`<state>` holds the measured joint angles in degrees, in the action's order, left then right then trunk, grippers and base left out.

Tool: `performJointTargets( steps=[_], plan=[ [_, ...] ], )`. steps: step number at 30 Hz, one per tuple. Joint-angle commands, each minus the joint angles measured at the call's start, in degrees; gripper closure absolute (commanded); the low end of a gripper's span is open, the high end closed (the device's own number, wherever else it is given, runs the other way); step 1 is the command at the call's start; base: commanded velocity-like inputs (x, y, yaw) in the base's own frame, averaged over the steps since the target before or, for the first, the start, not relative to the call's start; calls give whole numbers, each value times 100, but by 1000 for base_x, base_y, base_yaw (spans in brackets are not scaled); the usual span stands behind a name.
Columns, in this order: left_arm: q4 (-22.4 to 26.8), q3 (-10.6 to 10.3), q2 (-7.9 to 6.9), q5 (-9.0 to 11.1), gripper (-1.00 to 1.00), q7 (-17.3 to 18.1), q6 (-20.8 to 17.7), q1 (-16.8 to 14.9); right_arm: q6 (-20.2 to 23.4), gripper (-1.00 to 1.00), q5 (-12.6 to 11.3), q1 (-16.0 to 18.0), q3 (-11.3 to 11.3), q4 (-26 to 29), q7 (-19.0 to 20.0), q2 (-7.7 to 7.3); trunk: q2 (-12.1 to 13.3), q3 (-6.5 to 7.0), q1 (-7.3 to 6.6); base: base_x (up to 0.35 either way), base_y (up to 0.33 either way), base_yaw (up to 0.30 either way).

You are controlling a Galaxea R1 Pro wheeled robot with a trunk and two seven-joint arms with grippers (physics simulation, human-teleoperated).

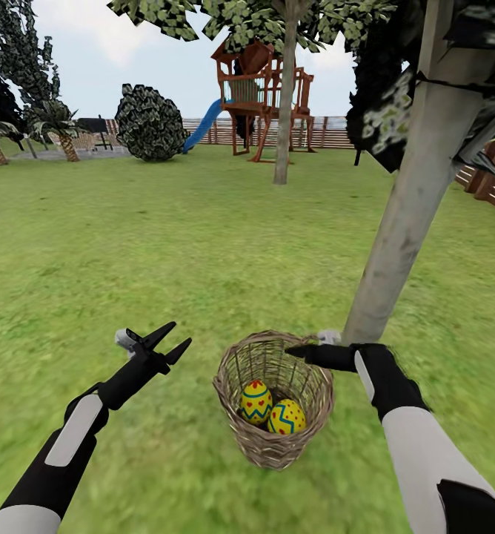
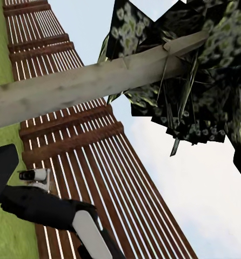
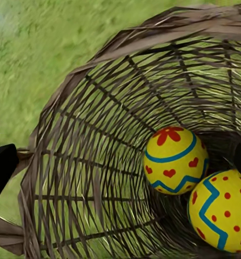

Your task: Take the three Easter eggs out of the wicker basket on the lawn in the garden, then place them on the lawn next to a single tree (choose any tree) so that all three eggs are next to the same tree and none are left in the basket.

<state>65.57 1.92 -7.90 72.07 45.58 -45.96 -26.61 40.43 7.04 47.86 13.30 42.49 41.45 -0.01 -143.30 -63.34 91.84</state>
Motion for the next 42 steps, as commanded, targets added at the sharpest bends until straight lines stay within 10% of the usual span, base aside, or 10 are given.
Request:
performJointTargets(
  steps=[1,11,37,39,42],
  plan=[
    [-1,2,-1,17,-100,4,-32,-3,19,-100,97,4,-53,5,-149,66,-2,-5,-1,0,0,0],
    [-1,3,-1,-8,-100,-7,-27,-3,1238,-100,223,4,-1328,289,-1071,283,-2,-5,-1,0,0,0],
    [-16,1,8,-29,-100,-49,-12,-3,1284,-100,212,4,-1360,396,-1690,267,-2,39,-1,71,47,-52],
    [-18,2,8,-29,-100,-55,-10,-3,1283,-100,211,4,-1542,393,-1686,246,-2,39,-1,0,0,0],
    [-130,6,8,-29,-100,-46,-11,-3,1275,-100,197,4,-2583,413,-1665,232,-2,39,-1,0,0,0]
  ],
)
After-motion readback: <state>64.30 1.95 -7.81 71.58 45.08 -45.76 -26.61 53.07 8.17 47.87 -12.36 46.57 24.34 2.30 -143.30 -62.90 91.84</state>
